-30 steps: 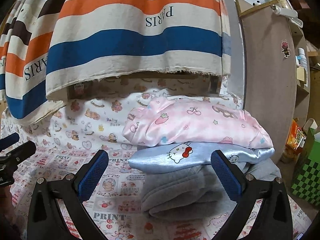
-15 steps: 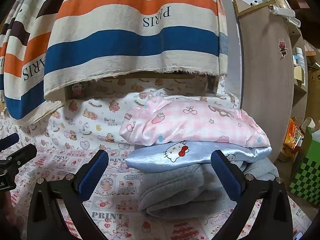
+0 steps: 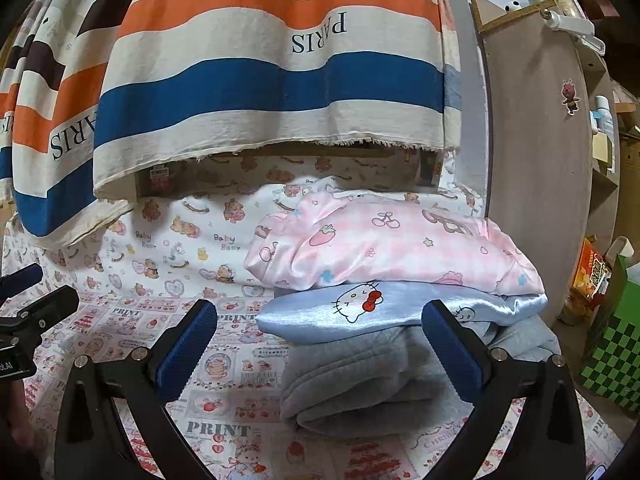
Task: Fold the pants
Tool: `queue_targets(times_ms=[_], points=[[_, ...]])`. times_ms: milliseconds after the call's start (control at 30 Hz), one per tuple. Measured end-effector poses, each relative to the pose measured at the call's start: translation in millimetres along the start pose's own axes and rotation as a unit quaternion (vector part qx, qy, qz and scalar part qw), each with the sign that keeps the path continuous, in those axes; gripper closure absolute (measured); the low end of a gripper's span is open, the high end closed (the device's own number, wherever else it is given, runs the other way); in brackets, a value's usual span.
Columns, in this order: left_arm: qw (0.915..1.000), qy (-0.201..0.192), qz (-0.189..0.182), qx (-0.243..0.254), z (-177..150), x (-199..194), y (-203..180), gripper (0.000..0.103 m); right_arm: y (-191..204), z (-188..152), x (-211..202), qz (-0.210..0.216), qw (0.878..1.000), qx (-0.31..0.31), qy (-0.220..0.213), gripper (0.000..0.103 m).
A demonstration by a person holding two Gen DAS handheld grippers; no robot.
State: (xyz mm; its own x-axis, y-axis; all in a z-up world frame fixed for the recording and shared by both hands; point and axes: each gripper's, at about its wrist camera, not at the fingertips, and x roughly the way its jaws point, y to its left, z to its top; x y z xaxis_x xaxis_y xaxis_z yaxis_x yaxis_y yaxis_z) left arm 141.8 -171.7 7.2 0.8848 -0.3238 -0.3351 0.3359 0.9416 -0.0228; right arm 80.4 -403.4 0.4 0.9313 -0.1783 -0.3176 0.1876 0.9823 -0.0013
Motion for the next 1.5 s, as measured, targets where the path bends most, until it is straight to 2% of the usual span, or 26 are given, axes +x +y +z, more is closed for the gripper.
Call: queue_targets(times_ms=[1500], points=[[1.0, 0.001, 0.006, 0.004, -0.5, 0.2, 1.7, 0.001, 0.0, -1.4, 1.0, -0.002, 1.0, -0.002, -0.001, 0.0]])
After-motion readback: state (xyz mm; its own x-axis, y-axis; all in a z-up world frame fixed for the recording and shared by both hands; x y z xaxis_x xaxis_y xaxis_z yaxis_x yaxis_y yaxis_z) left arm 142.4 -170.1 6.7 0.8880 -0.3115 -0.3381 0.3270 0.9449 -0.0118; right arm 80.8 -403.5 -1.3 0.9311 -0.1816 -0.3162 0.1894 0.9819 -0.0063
